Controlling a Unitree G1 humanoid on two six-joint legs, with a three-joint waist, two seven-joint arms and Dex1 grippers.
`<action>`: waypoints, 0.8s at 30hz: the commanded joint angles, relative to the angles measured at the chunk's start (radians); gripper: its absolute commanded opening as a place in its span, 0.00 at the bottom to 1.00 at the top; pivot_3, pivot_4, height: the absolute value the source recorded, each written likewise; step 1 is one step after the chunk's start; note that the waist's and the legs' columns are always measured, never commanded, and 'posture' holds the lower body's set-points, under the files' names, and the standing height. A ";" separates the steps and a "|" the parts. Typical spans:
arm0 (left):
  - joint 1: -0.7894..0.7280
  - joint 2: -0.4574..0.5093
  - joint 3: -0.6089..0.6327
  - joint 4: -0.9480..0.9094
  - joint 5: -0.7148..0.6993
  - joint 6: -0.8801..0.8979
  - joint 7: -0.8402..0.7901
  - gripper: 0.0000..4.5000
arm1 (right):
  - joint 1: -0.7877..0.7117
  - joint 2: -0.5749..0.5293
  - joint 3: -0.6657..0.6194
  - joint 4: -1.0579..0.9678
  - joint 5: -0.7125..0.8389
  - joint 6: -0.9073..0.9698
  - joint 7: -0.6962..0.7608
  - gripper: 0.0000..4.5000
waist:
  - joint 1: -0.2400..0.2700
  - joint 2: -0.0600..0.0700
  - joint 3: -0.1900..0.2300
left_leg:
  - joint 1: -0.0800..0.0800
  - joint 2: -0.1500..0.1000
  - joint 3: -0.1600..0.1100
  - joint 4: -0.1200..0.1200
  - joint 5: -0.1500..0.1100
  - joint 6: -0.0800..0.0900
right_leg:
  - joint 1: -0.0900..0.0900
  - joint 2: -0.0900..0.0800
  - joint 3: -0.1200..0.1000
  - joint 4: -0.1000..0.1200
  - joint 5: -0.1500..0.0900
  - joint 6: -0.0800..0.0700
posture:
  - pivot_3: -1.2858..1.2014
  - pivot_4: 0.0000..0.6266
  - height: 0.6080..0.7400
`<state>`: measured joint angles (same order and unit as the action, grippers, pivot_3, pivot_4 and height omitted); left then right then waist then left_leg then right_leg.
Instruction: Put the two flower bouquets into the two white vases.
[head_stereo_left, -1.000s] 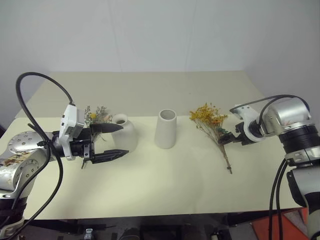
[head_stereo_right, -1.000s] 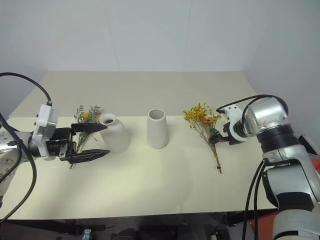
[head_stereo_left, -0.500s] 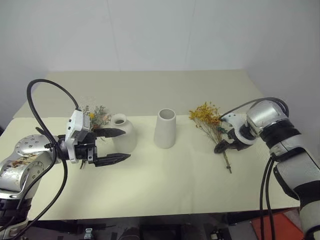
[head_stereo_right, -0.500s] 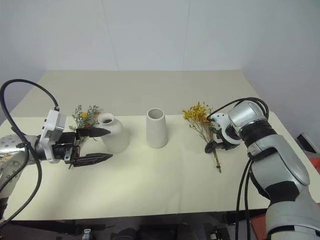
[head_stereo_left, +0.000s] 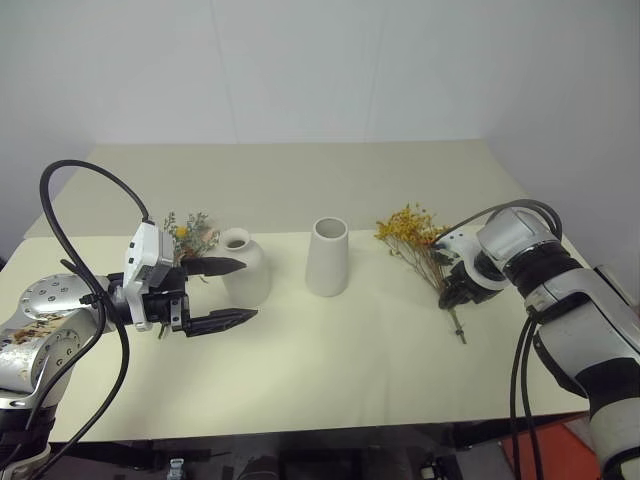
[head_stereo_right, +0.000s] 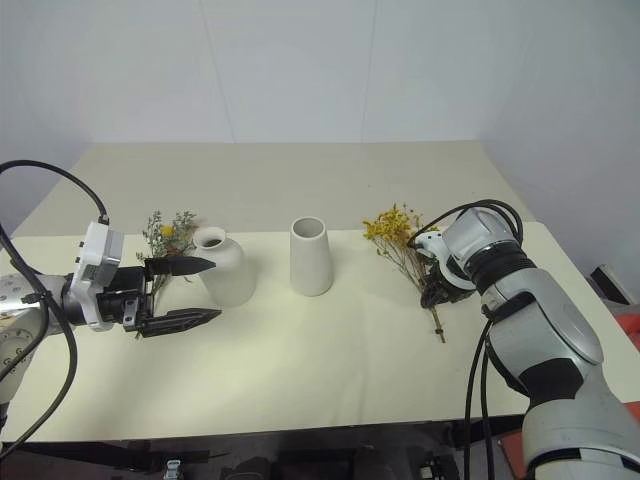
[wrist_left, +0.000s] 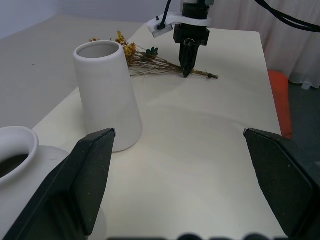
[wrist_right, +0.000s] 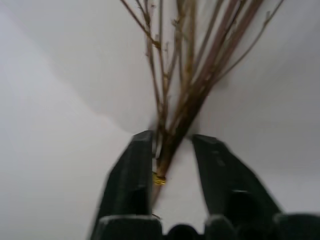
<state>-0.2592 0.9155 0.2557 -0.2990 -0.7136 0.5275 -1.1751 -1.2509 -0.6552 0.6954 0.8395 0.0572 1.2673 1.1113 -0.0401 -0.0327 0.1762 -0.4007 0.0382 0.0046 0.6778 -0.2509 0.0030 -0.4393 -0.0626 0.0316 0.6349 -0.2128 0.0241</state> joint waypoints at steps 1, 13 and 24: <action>-0.035 0.008 0.014 -0.003 -0.009 -0.014 -0.007 1.00 | -0.018 -0.001 -0.034 -0.004 -0.017 -0.005 0.006 0.03 | -0.001 0.000 0.000 | 0.000 0.000 0.000 0.000 0.000 0.000 | 0.000 0.000 0.000 0.000 0.000 0.000 | 0.52 0.24 1.00; -0.327 -0.019 -0.151 0.204 0.102 -0.026 -0.039 1.00 | -0.022 -0.021 -0.152 -0.015 -0.026 0.026 -0.071 0.01 | 0.003 0.000 0.000 | 0.000 -0.001 0.000 0.002 0.000 -0.001 | -0.001 0.001 0.001 0.004 0.000 0.000 | 0.52 0.24 1.00; -0.730 -0.119 -0.359 0.573 0.271 0.000 -0.142 1.00 | 0.039 -0.056 -0.472 -0.184 -0.001 -0.076 -0.302 0.01 | -0.003 0.000 0.000 | 0.000 -0.001 0.000 0.002 0.001 -0.001 | -0.002 0.001 0.003 0.005 0.000 0.000 | 0.52 0.24 1.00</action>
<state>-0.9483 0.7988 -0.0933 0.2414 -0.4664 0.5454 -1.2862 -1.1998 -0.6964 0.3099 0.7118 0.0444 1.2351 0.8691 -0.0431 -0.0327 0.1762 -0.4014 0.0369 0.0048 0.6794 -0.2504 0.0023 -0.4413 -0.0618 0.0344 0.6403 -0.2128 0.0242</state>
